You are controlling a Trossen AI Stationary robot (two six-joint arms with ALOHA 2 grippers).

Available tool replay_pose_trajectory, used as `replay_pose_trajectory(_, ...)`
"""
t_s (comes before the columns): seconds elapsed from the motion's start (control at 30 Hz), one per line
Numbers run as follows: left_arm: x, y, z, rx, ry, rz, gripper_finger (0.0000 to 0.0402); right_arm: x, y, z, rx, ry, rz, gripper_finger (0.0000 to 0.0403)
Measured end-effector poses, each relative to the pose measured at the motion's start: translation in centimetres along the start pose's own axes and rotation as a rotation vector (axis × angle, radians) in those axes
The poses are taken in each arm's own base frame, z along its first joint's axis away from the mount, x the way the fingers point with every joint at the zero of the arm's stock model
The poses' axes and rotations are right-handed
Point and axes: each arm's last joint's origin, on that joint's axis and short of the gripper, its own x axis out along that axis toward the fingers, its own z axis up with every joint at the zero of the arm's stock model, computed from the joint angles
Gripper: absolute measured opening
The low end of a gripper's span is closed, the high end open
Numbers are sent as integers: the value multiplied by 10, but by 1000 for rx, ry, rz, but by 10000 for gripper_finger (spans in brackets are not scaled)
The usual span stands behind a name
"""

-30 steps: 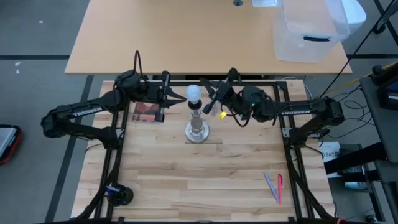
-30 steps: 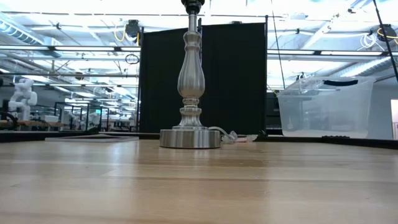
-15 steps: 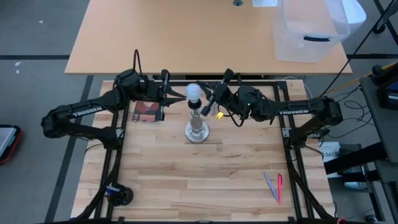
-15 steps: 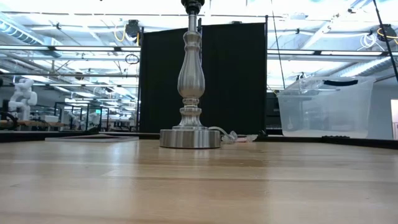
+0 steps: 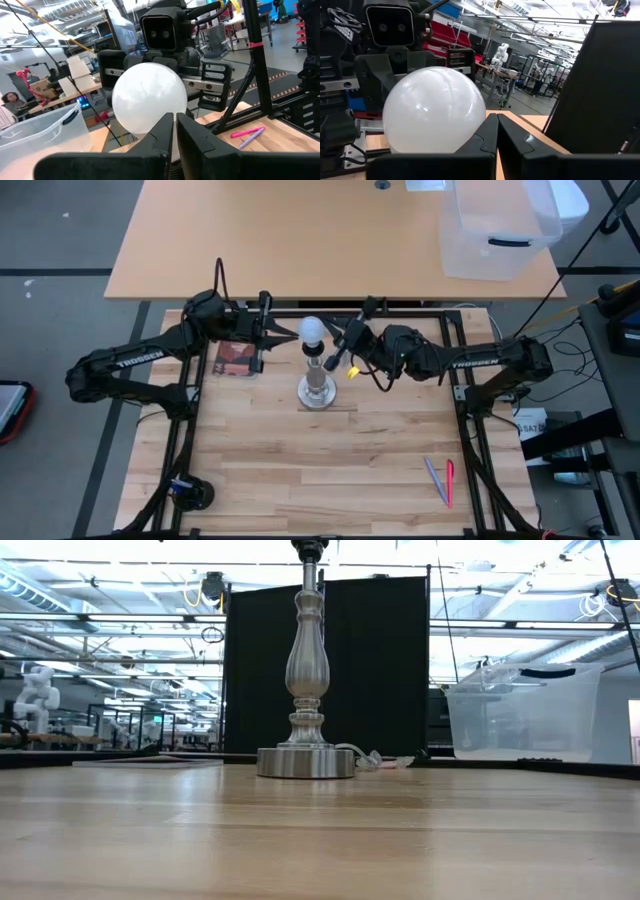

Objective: Screw lightbulb
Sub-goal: Insert the white lightbulb into the silver lamp

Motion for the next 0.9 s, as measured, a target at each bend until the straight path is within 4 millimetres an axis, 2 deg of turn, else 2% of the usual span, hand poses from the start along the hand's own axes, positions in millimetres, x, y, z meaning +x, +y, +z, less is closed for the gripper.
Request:
replay_pose_trajectory(0.5, 2, 3, -5, -9, 29, 43, 29, -12, 15, 4, -22, 34, -35, 0)
replay_pose_trajectory(0.63, 2, 8, -7, -19, 35, 77, 29, -14, 20, 5, -25, 28, 2, 0)
replay_pose_trajectory(0.73, 4, 10, -13, -38, 56, 81, 29, -15, 27, -3, -50, 62, 35, 0)
replay_pose_trajectory(0.9, 2, 14, -15, -47, 73, 111, 29, -15, 22, 1, -32, 73, -41, 0)
